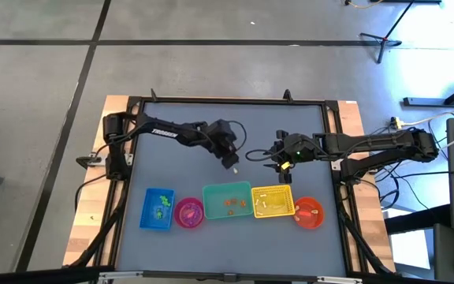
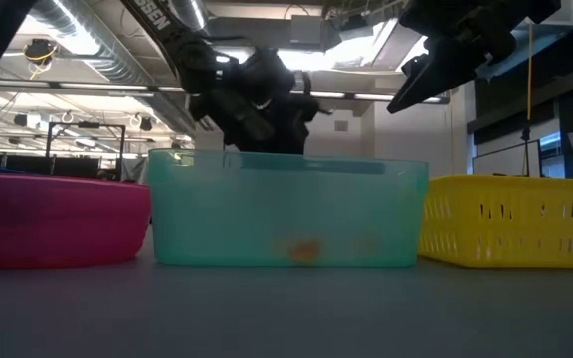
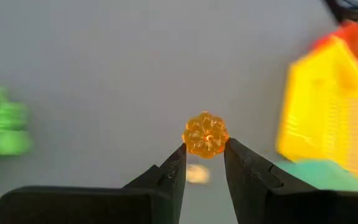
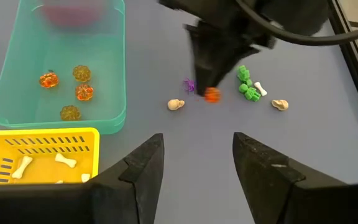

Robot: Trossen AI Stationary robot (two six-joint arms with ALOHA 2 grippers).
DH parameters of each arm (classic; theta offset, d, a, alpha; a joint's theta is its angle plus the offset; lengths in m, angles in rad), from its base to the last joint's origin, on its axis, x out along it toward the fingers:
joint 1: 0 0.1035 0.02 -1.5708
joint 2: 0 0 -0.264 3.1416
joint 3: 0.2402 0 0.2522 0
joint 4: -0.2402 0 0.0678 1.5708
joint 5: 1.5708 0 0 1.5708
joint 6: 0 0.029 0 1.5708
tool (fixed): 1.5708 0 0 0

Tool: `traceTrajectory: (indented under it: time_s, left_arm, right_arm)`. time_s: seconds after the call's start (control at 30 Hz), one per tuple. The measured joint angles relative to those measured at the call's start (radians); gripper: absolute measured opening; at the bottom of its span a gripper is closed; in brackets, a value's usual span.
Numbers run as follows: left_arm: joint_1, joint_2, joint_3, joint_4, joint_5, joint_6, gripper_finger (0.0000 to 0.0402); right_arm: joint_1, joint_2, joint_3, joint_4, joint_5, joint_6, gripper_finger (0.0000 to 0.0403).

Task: Sort Halloween decoration
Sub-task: Put the orange pumpkin toy into the green bin

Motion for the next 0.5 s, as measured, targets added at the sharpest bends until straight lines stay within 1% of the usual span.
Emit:
traceTrajectory:
  time_s: [0.3,0.5]
  left_arm:
    - [-0.100,0.000,0.000,0.195,0.143,-0.114,0.0088]
    - [-0.174,0.000,0.000,0.232,0.216,-0.129,0.0088]
  right_arm:
    - [0.000,0.000,0.000,0.000,0.000,0.000,0.0189]
    - [0.000,0.000,0.000,0.000,0.000,0.000,0.0189]
